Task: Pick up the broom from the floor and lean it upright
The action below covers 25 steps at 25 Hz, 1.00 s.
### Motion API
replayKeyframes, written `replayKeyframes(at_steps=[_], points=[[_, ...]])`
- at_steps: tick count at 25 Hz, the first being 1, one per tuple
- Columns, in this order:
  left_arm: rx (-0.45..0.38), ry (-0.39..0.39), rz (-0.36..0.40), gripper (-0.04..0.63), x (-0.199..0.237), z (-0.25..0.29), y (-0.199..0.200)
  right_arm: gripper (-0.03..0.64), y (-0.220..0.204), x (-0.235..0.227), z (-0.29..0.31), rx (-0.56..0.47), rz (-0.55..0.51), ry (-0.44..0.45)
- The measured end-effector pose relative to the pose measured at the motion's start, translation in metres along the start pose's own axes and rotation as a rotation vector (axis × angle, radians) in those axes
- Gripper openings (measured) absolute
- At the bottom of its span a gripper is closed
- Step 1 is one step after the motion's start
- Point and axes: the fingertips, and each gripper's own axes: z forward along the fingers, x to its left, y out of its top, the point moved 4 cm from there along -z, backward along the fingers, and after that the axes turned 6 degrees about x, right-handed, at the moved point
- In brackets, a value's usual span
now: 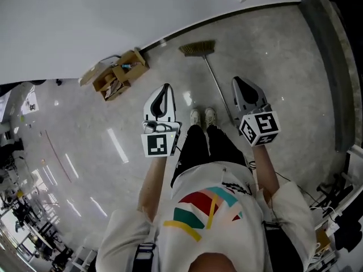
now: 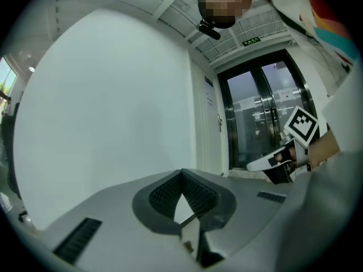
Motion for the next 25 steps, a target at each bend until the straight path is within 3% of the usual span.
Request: replayKeyframes(at_steps=[3, 7, 11, 13, 16, 18, 21, 22, 23, 25], points=[[0.033, -0.047, -0.028, 0.048, 0.006, 0.037, -0.029, 0.014, -0.015, -0.03, 0.026, 0.011, 0.024, -0.039], [0.069, -0.145, 0.007, 0.069, 0.005, 0.085, -0.064, 0.014, -0.04, -0.065, 0.05, 0.024, 0.06, -0.094], [0.112, -0.206, 0.004, 0.069, 0.011, 0.127, -0.134, 0.014, -0.1, -0.095, 0.085, 0.059, 0.08, -0.111], [0.159, -0.247, 0.019, 0.075, 0.014, 0.151, -0.198, 0.014, -0.149, -0.12, 0.11, 0.081, 0.092, -0.111], [0.25, -0.371, 0.108, 0.097, 0.013, 0.202, -0.317, 0.014, -0.227, -0.171, 0.159, 0.079, 0.097, -0.111], [0.233, -0.476, 0.179, 0.097, 0.007, 0.239, -0.388, 0.014, -0.283, -0.201, 0.191, 0.082, 0.095, -0.104], [0.206, -0.644, 0.368, 0.097, -0.006, 0.27, -0.487, 0.014, -0.378, -0.234, 0.227, 0.118, 0.082, -0.084], [0.218, -0.696, 0.389, 0.097, -0.011, 0.28, -0.52, 0.014, -0.408, -0.246, 0.237, 0.122, 0.079, -0.085], [0.243, -0.748, 0.38, 0.127, -0.015, 0.291, -0.553, 0.014, -0.436, -0.258, 0.248, 0.119, 0.077, -0.092], [0.32, -0.851, 0.365, 0.252, -0.023, 0.318, -0.622, 0.014, -0.486, -0.284, 0.272, 0.099, 0.075, -0.114]])
